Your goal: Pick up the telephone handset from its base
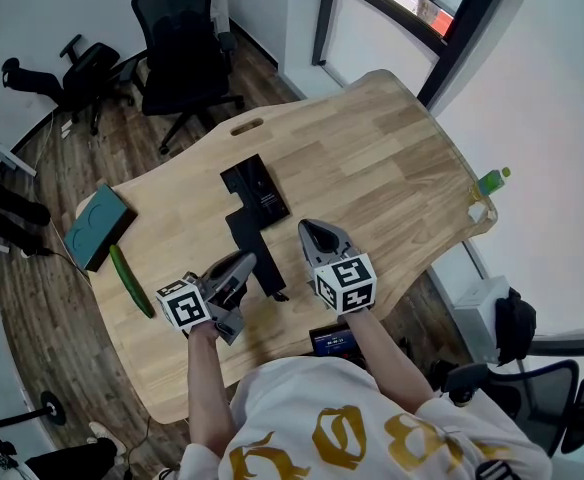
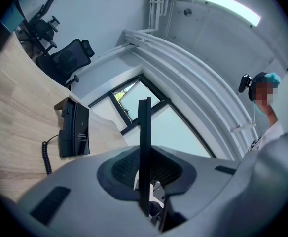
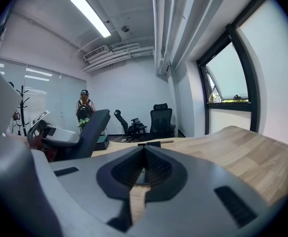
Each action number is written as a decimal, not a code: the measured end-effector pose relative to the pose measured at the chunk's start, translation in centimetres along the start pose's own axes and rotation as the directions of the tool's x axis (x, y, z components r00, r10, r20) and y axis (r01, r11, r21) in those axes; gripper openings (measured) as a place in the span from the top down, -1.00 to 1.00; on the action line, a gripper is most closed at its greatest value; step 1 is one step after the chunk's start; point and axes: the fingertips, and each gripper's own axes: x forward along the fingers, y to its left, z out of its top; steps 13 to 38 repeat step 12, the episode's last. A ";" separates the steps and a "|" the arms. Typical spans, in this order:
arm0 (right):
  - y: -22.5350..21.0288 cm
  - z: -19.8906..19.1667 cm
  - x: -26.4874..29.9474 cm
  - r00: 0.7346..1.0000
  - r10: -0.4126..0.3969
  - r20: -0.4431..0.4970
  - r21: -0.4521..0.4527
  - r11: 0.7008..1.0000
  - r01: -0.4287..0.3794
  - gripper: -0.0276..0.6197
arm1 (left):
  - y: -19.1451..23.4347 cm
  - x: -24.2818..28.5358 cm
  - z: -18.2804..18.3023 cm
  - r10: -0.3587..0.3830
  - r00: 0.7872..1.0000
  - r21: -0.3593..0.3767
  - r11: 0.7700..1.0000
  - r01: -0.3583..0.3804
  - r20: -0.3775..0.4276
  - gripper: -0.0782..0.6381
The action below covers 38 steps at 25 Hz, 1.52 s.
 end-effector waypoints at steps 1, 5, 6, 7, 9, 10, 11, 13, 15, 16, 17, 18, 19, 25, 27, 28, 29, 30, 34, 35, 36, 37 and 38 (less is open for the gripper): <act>0.0 0.0 0.1 1.000 0.002 0.000 -0.001 1.000 -0.002 0.90 | 0.1 0.0 0.0 0.002 1.000 -0.002 1.000 -0.002 0.002 0.58; 0.0 -0.1 0.2 1.000 0.003 -0.003 -0.003 1.000 -0.003 0.90 | 0.3 -0.1 0.1 0.007 1.000 -0.012 1.000 -0.007 0.011 0.58; 0.0 -0.2 0.2 1.000 0.002 -0.005 -0.003 1.000 -0.002 0.90 | 0.3 -0.1 0.2 0.005 1.000 -0.013 1.000 -0.005 0.014 0.58; -0.1 -0.2 0.2 1.000 0.002 -0.006 -0.002 1.000 -0.002 0.90 | 0.3 -0.1 0.2 0.004 1.000 -0.014 1.000 -0.004 0.016 0.58; -0.1 -0.3 0.3 1.000 -0.001 -0.007 -0.002 1.000 0.001 0.90 | 0.5 -0.2 0.3 0.003 1.000 -0.016 1.000 -0.003 0.017 0.58; -0.1 -0.3 0.4 1.000 -0.002 -0.007 -0.002 1.000 0.002 0.90 | 0.5 -0.2 0.3 0.003 1.000 -0.017 1.000 -0.003 0.017 0.58; -0.2 -0.2 0.4 1.000 -0.003 -0.007 -0.002 1.000 0.003 0.90 | 0.6 -0.1 0.4 0.003 1.000 -0.018 1.000 -0.003 0.016 0.58; -0.2 -0.2 0.5 1.000 -0.004 -0.007 -0.003 1.000 0.004 0.90 | 0.7 -0.1 0.4 0.004 1.000 -0.019 1.000 -0.003 0.016 0.58; -0.2 -0.2 0.5 1.000 -0.004 -0.007 -0.003 1.000 0.004 0.90 | 0.7 -0.1 0.4 0.004 1.000 -0.019 1.000 -0.003 0.016 0.58; -0.2 -0.2 0.5 1.000 -0.004 -0.007 -0.003 1.000 0.004 0.90 | 0.7 -0.1 0.4 0.004 1.000 -0.019 1.000 -0.003 0.016 0.58; -0.2 -0.2 0.5 1.000 -0.004 -0.007 -0.003 1.000 0.004 0.90 | 0.7 -0.1 0.4 0.004 1.000 -0.019 1.000 -0.003 0.016 0.58; -0.2 -0.2 0.5 1.000 -0.004 -0.007 -0.003 1.000 0.004 0.90 | 0.7 -0.1 0.4 0.004 1.000 -0.019 1.000 -0.003 0.016 0.58; -0.2 -0.2 0.5 1.000 -0.004 -0.007 -0.003 1.000 0.004 0.90 | 0.7 -0.1 0.4 0.004 1.000 -0.019 1.000 -0.003 0.016 0.58; -0.2 -0.2 0.5 1.000 -0.004 -0.007 -0.003 1.000 0.004 0.90 | 0.7 -0.1 0.4 0.004 1.000 -0.019 1.000 -0.003 0.016 0.58; -0.2 -0.2 0.5 1.000 -0.004 -0.007 -0.003 1.000 0.004 0.90 | 0.7 -0.1 0.4 0.004 1.000 -0.019 1.000 -0.003 0.016 0.58; -0.2 -0.2 0.5 1.000 -0.004 -0.007 -0.003 1.000 0.004 0.90 | 0.7 -0.1 0.4 0.004 1.000 -0.019 1.000 -0.003 0.016 0.58; -0.2 -0.2 0.5 1.000 -0.004 -0.007 -0.003 1.000 0.004 0.90 | 0.7 -0.1 0.4 0.004 1.000 -0.019 1.000 -0.003 0.016 0.58; -0.2 -0.2 0.5 1.000 -0.004 -0.007 -0.003 1.000 0.004 0.90 | 0.7 -0.1 0.4 0.004 1.000 -0.019 1.000 -0.003 0.016 0.58; -0.2 -0.2 0.5 1.000 -0.004 -0.007 -0.003 1.000 0.004 0.90 | 0.7 -0.1 0.4 0.004 1.000 -0.019 1.000 -0.003 0.016 0.58; -0.2 -0.2 0.5 1.000 -0.004 -0.007 -0.003 1.000 0.004 0.90 | 0.7 -0.1 0.4 0.004 1.000 -0.019 1.000 -0.003 0.016 0.58; -0.2 -0.2 0.5 1.000 -0.004 -0.007 -0.003 1.000 0.004 0.90 | 0.7 -0.1 0.4 0.004 1.000 -0.019 1.000 -0.003 0.016 0.58; -0.2 -0.2 0.5 1.000 -0.004 -0.007 -0.003 1.000 0.004 0.90 | 0.7 -0.1 0.4 0.004 1.000 -0.019 1.000 -0.003 0.016 0.58; -0.2 -0.2 0.5 1.000 -0.004 -0.007 -0.003 1.000 0.004 0.90 | 0.7 -0.1 0.4 0.004 1.000 -0.019 1.000 -0.003 0.016 0.58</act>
